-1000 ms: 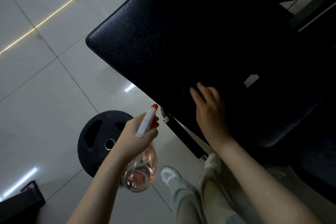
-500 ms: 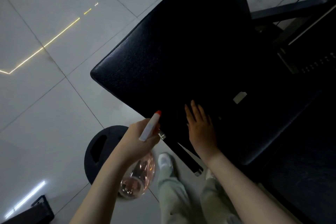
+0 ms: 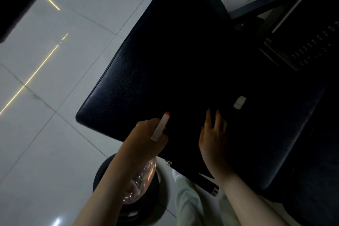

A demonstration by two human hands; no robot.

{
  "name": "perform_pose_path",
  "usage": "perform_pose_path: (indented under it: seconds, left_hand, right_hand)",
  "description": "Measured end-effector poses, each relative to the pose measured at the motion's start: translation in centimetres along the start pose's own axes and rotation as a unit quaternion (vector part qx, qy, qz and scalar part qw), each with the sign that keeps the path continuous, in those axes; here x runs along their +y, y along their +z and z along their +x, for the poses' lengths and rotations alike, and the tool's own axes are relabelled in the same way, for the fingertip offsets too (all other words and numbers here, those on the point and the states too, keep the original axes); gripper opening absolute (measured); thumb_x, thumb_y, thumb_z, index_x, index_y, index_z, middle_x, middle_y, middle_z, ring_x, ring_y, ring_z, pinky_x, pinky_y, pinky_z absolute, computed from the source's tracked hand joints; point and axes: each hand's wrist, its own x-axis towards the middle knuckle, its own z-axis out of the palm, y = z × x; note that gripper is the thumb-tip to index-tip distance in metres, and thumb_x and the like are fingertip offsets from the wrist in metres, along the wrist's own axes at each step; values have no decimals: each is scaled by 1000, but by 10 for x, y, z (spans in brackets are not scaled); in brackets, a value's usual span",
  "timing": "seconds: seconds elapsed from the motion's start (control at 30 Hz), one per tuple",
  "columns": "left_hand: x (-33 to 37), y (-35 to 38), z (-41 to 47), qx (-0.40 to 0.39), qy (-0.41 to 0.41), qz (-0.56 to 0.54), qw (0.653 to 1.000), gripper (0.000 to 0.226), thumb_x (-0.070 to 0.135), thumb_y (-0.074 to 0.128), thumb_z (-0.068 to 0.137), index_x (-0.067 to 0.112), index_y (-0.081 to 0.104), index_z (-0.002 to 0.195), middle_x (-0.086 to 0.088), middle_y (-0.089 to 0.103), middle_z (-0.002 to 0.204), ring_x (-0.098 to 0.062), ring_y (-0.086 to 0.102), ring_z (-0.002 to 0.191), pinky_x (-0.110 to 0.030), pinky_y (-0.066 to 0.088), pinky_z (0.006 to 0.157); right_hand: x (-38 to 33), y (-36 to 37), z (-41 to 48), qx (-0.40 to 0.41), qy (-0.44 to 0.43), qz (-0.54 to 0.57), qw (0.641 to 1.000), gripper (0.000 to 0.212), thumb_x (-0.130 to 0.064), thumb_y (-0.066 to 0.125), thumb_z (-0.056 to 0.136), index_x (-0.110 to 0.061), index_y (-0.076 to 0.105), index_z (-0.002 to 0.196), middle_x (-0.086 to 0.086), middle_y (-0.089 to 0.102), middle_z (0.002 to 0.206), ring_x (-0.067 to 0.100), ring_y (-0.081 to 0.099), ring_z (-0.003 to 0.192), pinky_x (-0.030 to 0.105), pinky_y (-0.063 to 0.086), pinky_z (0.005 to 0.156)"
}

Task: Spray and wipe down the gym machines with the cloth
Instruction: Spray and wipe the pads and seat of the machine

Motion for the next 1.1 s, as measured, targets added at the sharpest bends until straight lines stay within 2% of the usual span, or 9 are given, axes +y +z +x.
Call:
perform_pose_path:
  seconds: [0.07, 0.13, 0.27, 0.4, 0.57, 0.7, 0.83, 1.0, 1.1]
  left_hand:
    - [-1, -5, 11, -6, 8, 26, 1000, 5, 5, 58, 84, 6, 61, 81, -10, 64, 69, -17, 57, 56, -21, 42, 50]
    - [0, -10, 19, -5, 3, 32, 999, 9, 10, 59, 85, 12, 61, 76, -5, 61, 64, -16, 56, 53, -27, 44, 52]
    - [9, -25, 36, 18, 7, 13, 1000, 15, 29, 54, 70, 14, 57, 67, 0, 55, 57, -19, 51, 50, -31, 40, 52]
    - [31, -39, 57, 3, 34, -34, 999, 8, 7, 60, 83, 5, 59, 75, -3, 55, 59, -19, 51, 53, -33, 39, 54]
    - [61, -53, 88, 8, 77, -14, 997, 15, 13, 59, 85, -1, 60, 81, -18, 62, 69, -22, 53, 57, -33, 40, 55]
    - [74, -60, 117, -34, 101, 17, 994, 7, 10, 56, 90, 5, 60, 90, -11, 62, 76, -21, 57, 61, -30, 45, 55]
    - [82, -64, 135, -40, 94, -2, 995, 14, 11, 55, 87, 8, 60, 99, -10, 62, 77, -23, 58, 64, -32, 46, 56]
    - [96, -75, 145, -31, 106, 26, 994, 16, 17, 59, 85, 7, 61, 97, -12, 64, 82, -20, 59, 67, -24, 47, 56]
    - [98, -85, 139, 41, 144, 81, 985, 4, 9, 54, 90, 6, 56, 89, -4, 56, 71, -13, 51, 58, -12, 39, 46]
  right_hand:
    - [-1, 1, 0, 6, 4, -4, 1000, 50, -24, 44, 92, -10, 42, 140, 22, 46, 136, 39, 49, 113, 51, 48, 87]
    - [-1, 1, 2, 17, 4, -6, 1000, 51, -25, 42, 91, -13, 41, 140, 21, 46, 135, 38, 46, 113, 51, 49, 86]
    - [0, 2, 2, 23, -4, -5, 1000, 62, -16, 64, 83, -13, 39, 140, 21, 46, 134, 36, 44, 113, 50, 49, 84]
    - [-2, 4, 3, 24, 5, -8, 1000, 66, -15, 65, 81, -14, 37, 141, 21, 46, 135, 36, 44, 114, 50, 50, 84]
    - [-1, 4, 3, 26, 9, 2, 1000, 70, -15, 66, 80, -16, 34, 142, 20, 44, 136, 36, 41, 117, 50, 50, 84]
    - [-2, 3, 3, 32, 6, 6, 999, 72, -14, 69, 77, -15, 36, 141, 20, 45, 134, 35, 39, 115, 51, 51, 84]
    - [-3, 6, 4, 49, 7, 13, 999, 77, -11, 73, 73, -16, 35, 139, 20, 45, 133, 35, 38, 115, 51, 52, 82]
    - [-4, 7, 5, 64, 4, 24, 998, 78, -10, 76, 69, -15, 37, 137, 17, 40, 132, 33, 39, 113, 49, 53, 80]
    - [-3, 7, 6, 69, 7, 21, 997, 77, -11, 76, 71, -17, 37, 138, 15, 41, 133, 32, 39, 113, 48, 53, 81]
